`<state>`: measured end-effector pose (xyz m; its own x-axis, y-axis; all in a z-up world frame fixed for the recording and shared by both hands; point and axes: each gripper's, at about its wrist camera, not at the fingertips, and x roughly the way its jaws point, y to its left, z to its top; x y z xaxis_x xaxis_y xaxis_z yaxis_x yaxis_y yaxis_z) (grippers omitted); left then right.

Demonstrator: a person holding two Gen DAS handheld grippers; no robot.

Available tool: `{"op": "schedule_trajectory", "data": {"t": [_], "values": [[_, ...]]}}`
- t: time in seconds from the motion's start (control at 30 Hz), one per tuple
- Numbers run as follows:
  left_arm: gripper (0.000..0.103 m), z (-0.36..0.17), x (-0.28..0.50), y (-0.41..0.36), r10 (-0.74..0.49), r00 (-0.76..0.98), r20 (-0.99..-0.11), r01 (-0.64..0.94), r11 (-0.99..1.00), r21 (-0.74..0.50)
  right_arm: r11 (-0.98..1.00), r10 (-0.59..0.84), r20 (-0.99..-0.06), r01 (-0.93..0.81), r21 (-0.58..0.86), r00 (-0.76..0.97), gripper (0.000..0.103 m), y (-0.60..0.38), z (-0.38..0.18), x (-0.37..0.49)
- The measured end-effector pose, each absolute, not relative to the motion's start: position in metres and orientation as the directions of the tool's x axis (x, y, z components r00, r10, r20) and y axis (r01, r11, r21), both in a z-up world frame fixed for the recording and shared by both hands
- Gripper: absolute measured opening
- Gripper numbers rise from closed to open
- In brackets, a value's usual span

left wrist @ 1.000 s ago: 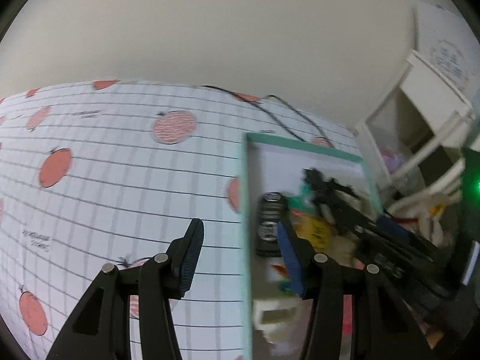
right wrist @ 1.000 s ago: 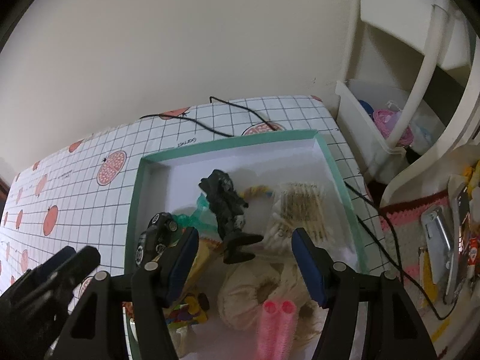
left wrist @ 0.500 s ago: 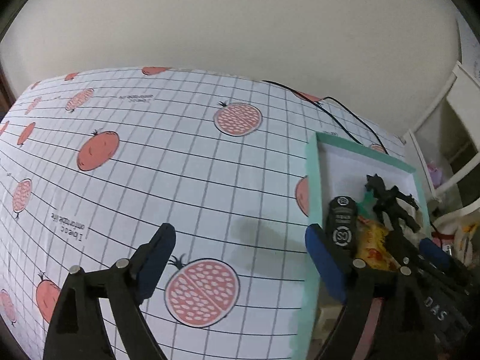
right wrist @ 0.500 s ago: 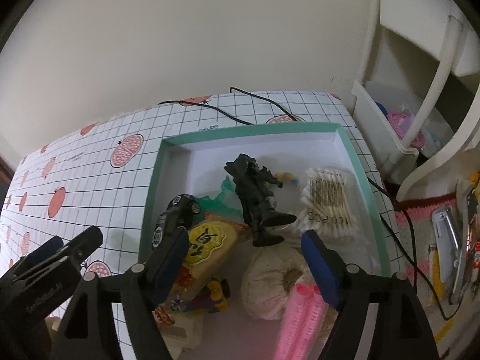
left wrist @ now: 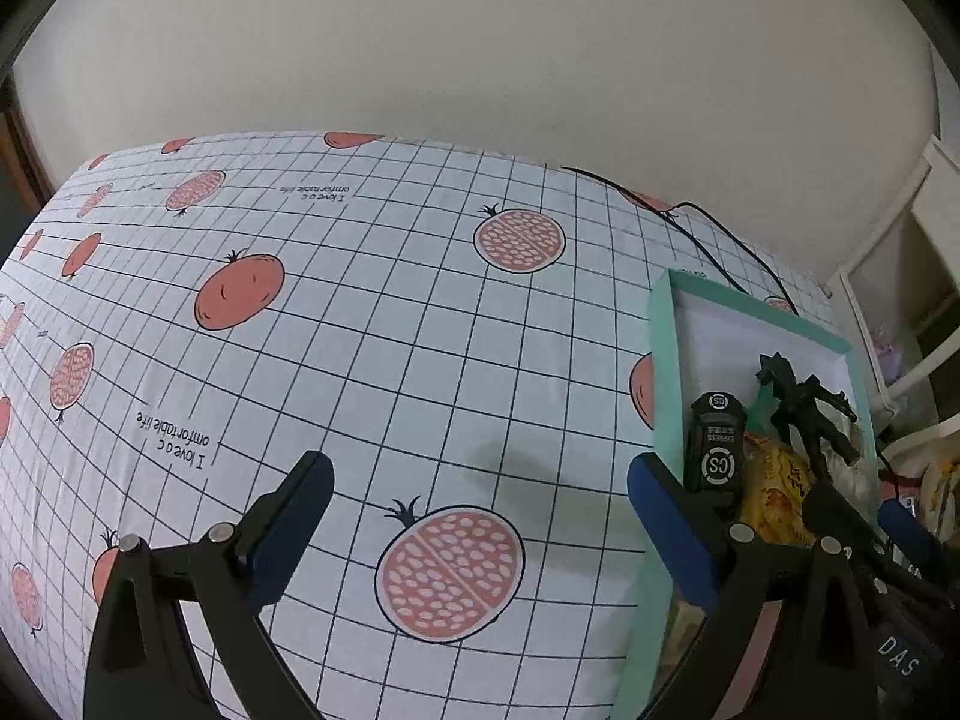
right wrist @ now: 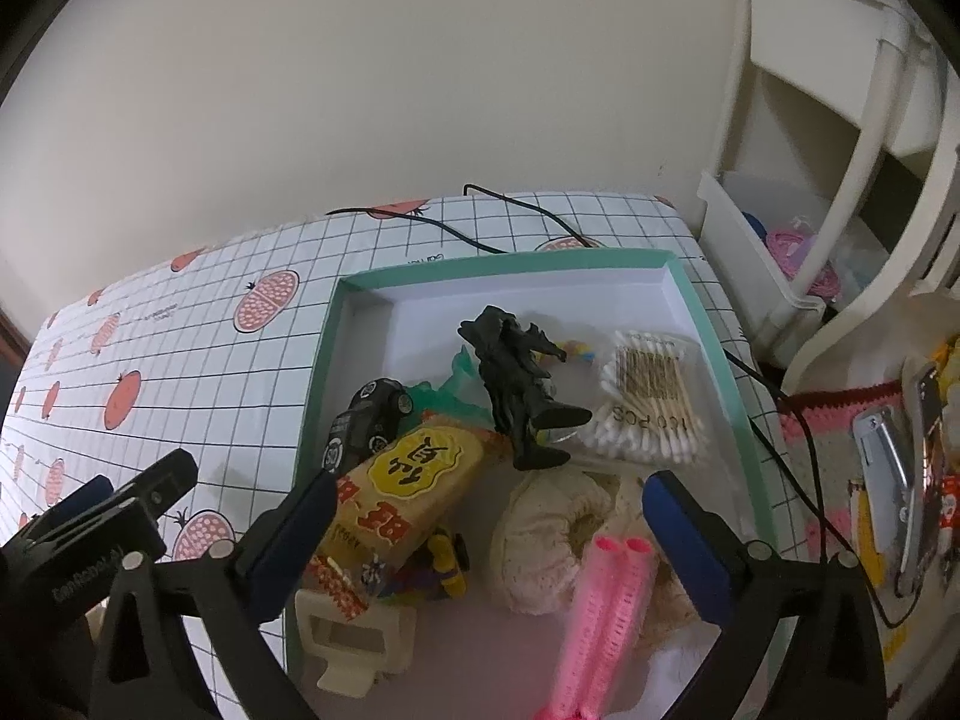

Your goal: Organize objects

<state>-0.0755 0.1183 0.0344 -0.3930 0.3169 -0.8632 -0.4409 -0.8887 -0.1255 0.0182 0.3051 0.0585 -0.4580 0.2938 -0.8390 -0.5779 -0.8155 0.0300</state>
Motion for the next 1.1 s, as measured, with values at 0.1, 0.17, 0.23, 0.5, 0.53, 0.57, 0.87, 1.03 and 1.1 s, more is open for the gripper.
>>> {"op": "schedule_trajectory", "data": {"t": [0.1,0.17,0.23,0.5,0.53,0.57,0.87,1.03,1.1], "values": [[0.099,0.037,-0.071,0.117,0.338,-0.388,-0.858,-0.453,-0.88,-0.142,-0.815,0.295,-0.838,-0.578,0.029,-0.458,0.103,0.304,0.061,0.023],[0.099,0.042,-0.068,0.116,0.34,-0.4,-0.851,-0.46,-0.878,-0.135,-0.816,0.301,-0.836,-0.577,0.023,-0.459,0.103,0.302,0.064,0.027],[0.099,0.044,-0.065,0.115,0.33,-0.408,-0.851,-0.466,-0.877,-0.117,-0.816,0.303,-0.833,-0.578,0.024,-0.463,0.103,0.301,0.066,0.031],[0.099,0.059,-0.054,0.105,0.341,-0.44,-0.831,-0.484,-0.869,-0.1,-0.809,0.311,-0.831,-0.588,0.024,-0.462,0.103,0.291,0.068,0.049],[0.099,0.06,-0.052,0.103,0.35,-0.438,-0.828,-0.484,-0.868,-0.11,-0.809,0.312,-0.831,-0.587,0.022,-0.461,0.103,0.29,0.069,0.053],[0.099,0.062,-0.05,0.101,0.362,-0.434,-0.825,-0.485,-0.866,-0.125,-0.809,0.31,-0.832,-0.588,0.023,-0.46,0.103,0.288,0.069,0.056],[0.099,0.074,-0.02,0.093,0.316,-0.495,-0.81,-0.502,-0.865,-0.031,-0.809,0.296,-0.837,-0.586,0.036,-0.46,0.103,0.269,0.071,0.088],[0.099,0.081,0.001,0.083,0.332,-0.496,-0.802,-0.513,-0.857,-0.038,-0.811,0.294,-0.84,-0.584,0.033,-0.456,0.103,0.258,0.073,0.107],[0.099,0.083,0.01,0.078,0.33,-0.492,-0.806,-0.505,-0.862,-0.044,-0.812,0.287,-0.839,-0.582,0.042,-0.462,0.103,0.254,0.073,0.115]]}}
